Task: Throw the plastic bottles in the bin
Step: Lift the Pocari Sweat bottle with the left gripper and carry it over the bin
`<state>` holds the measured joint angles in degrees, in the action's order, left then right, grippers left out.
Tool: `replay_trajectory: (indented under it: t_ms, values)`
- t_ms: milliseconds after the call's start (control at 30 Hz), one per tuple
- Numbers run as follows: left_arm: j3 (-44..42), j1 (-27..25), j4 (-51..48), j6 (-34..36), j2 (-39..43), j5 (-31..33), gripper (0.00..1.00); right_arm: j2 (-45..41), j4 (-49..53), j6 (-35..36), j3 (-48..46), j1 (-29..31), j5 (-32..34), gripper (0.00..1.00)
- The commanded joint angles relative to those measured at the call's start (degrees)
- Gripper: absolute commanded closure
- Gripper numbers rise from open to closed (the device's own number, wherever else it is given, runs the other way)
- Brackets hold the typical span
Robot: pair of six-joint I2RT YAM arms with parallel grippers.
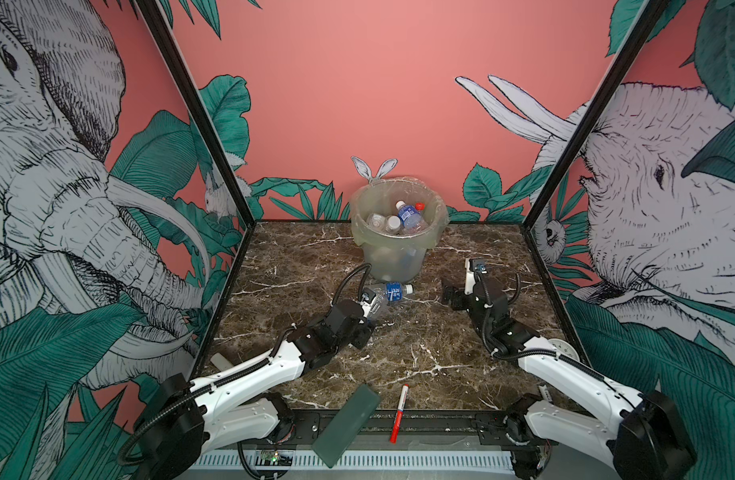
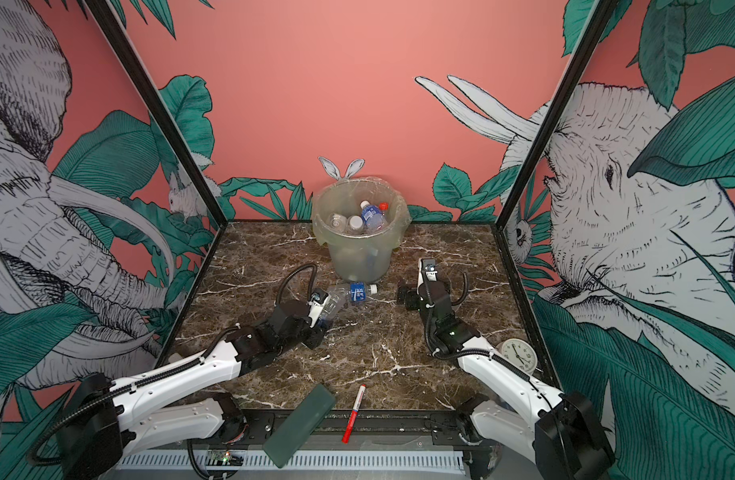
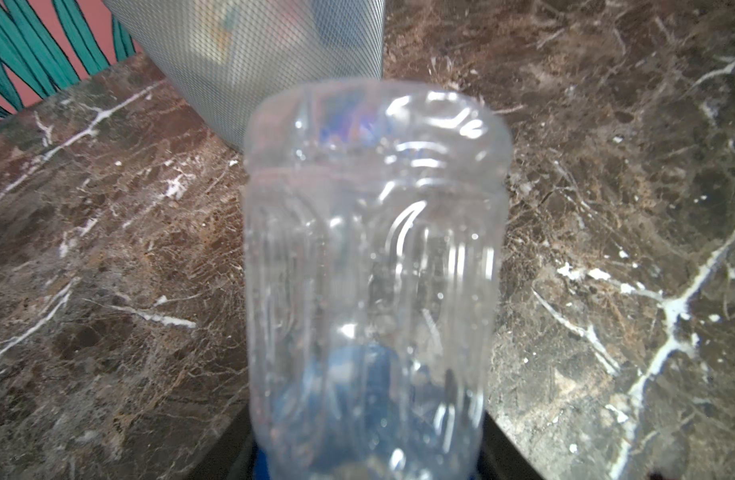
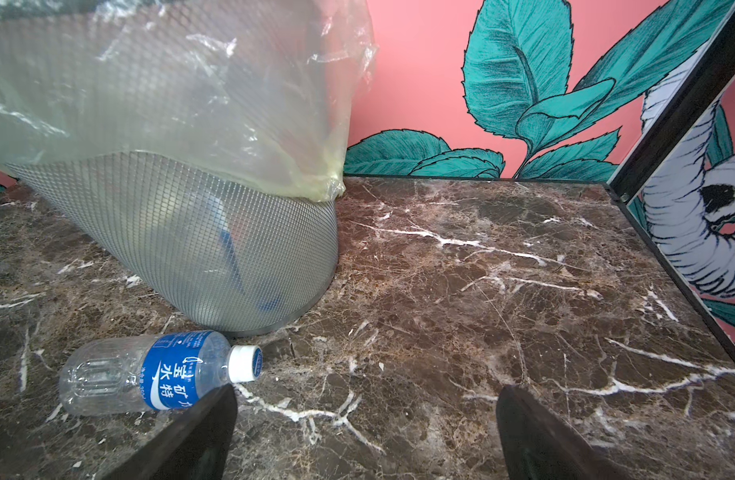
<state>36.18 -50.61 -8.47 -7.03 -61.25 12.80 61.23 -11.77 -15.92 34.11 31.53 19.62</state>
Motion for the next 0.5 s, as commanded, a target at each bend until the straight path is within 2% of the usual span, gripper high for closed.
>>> replay_trajectory:
  t_ms: [0,167,267,367,467]
  values:
    - [1.47,-0.22,-1.71,-0.57,2.53,2.25,0.46,0.20,-2.26,-0.64,0.51,-0.22,-0.44,0.01]
    - [8.74,-0.19,-3.85,1.98,3.96,2.42,0.46,0.71,-1.85,-0.21,0.87,-0.23,0.15,0.01]
    - [18.21,1.39,-4.63,3.95,0.63,0.58,0.45,1.05,-1.77,-0.07,0.96,-0.24,0.08,0.01]
    - [31.90,6.49,-4.39,4.68,-7.06,-5.39,0.45,2.31,-2.07,-0.24,1.05,-0.53,-0.16,0.01]
    - [49.46,10.92,-4.80,5.53,-18.78,-11.36,0.43,4.07,-2.38,-0.97,1.14,-1.15,-1.02,0.01]
